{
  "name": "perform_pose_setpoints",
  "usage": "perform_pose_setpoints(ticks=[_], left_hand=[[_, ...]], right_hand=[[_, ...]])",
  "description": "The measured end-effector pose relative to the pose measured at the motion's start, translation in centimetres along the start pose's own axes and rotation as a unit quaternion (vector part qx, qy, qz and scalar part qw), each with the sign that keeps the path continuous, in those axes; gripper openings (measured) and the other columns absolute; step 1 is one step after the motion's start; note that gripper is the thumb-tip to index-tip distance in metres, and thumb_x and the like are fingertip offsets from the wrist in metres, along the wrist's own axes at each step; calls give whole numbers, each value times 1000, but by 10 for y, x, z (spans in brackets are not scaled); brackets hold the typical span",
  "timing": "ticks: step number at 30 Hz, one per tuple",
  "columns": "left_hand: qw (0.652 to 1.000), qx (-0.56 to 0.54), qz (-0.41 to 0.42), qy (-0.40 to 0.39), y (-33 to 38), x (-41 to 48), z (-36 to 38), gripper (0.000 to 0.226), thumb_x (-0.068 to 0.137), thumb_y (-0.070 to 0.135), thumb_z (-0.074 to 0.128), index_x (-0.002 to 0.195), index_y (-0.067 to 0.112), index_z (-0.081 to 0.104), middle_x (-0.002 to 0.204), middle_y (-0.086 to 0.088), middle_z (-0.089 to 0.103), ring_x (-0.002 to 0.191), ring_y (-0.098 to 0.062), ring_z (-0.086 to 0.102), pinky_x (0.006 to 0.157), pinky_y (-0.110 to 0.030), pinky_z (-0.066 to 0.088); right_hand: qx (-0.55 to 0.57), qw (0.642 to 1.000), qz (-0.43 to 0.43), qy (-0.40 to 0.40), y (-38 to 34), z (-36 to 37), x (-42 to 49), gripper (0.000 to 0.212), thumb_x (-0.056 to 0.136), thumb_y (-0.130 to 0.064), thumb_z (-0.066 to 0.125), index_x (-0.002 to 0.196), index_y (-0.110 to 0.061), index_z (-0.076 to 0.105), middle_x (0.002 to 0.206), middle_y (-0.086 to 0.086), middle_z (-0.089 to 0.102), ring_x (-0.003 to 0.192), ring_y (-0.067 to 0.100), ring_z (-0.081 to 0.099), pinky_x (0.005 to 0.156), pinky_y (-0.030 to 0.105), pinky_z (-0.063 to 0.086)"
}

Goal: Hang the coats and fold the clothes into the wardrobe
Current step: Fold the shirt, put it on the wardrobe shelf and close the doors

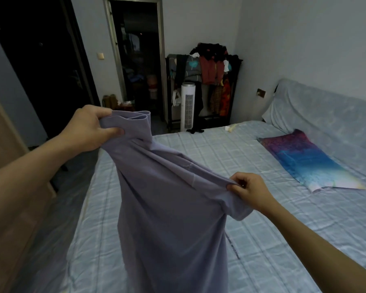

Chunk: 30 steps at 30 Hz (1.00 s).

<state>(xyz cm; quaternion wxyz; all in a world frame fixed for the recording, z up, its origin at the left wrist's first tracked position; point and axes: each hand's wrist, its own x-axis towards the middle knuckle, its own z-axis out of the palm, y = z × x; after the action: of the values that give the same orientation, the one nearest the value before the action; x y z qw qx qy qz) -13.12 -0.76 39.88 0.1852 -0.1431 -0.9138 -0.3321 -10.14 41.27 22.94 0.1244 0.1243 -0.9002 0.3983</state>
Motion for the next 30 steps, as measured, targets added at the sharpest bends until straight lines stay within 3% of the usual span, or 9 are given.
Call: perform_pose_setpoints(ticks=[4, 6, 8, 12, 16, 19, 23, 27, 30], left_hand=[[999, 35, -17, 26, -27, 50, 33, 17, 78, 18, 82, 75, 29, 69, 77, 5, 70, 71, -7, 63, 56, -27, 47], [998, 52, -23, 32, -42, 79, 50, 13, 78, 17, 82, 74, 19, 70, 76, -3, 70, 73, -17, 65, 58, -33, 49], [997, 65, -16, 41, -52, 108, 64, 12, 79, 16, 79, 77, 11, 69, 76, -9, 69, 77, -26, 66, 62, -38, 52], [995, 25, 11, 95, -54, 156, 69, 9, 84, 16, 75, 92, 11, 72, 86, -11, 70, 82, -27, 67, 69, -46, 57], [989, 2, 61, 135, -48, 169, 50, 11, 86, 19, 74, 95, 15, 71, 88, -10, 68, 78, -22, 62, 64, -35, 50], [989, 42, 79, 118, -48, 147, 44, 12, 87, 18, 74, 88, 8, 67, 81, -14, 64, 75, -30, 60, 61, -37, 46], [990, 48, 115, 70, -53, 81, 57, 11, 87, 3, 68, 87, 14, 66, 80, -4, 65, 73, -18, 61, 61, -20, 42], [992, 48, 114, 2, -71, 2, 88, 13, 82, 1, 67, 85, 13, 65, 78, 1, 63, 73, -17, 60, 63, -29, 44], [992, 23, 103, -68, -86, -67, 118, 12, 72, 7, 60, 81, 14, 63, 76, 4, 61, 70, -17, 59, 63, -33, 46]], right_hand=[[-10, 998, 35, 47, 33, 15, 54, 18, 79, -10, 77, 69, -23, 68, 62, -6, 65, 60, 9, 59, 57, 17, 42], [-19, 997, 42, 66, 49, 22, 89, 16, 80, -8, 75, 71, -19, 69, 64, -5, 65, 62, 8, 59, 59, 19, 41], [-37, 994, 41, 95, 59, 25, 129, 12, 81, -5, 72, 75, -15, 69, 67, -3, 65, 62, 12, 57, 60, 22, 38], [-50, 980, 19, 192, 59, 13, 198, 11, 80, 2, 66, 82, -8, 70, 74, -1, 63, 72, 19, 56, 64, 21, 31], [-65, 965, -46, 250, 45, -16, 230, 17, 79, 4, 63, 89, -8, 70, 82, 0, 64, 78, 18, 57, 73, 24, 38], [-77, 967, -54, 238, 43, -29, 219, 19, 79, 5, 63, 91, -8, 70, 87, 4, 66, 82, 20, 59, 76, 27, 41], [-99, 972, -61, 203, 48, -20, 166, 21, 78, 9, 66, 89, -9, 69, 84, 1, 64, 81, 19, 58, 75, 24, 38], [-123, 982, -53, 134, 65, 9, 87, 21, 75, 13, 68, 87, -4, 69, 85, 10, 67, 78, 22, 59, 75, 28, 40], [-123, 991, -22, 53, 85, 40, 12, 13, 74, 1, 63, 85, -3, 70, 82, 11, 68, 75, 25, 62, 72, 31, 42]])
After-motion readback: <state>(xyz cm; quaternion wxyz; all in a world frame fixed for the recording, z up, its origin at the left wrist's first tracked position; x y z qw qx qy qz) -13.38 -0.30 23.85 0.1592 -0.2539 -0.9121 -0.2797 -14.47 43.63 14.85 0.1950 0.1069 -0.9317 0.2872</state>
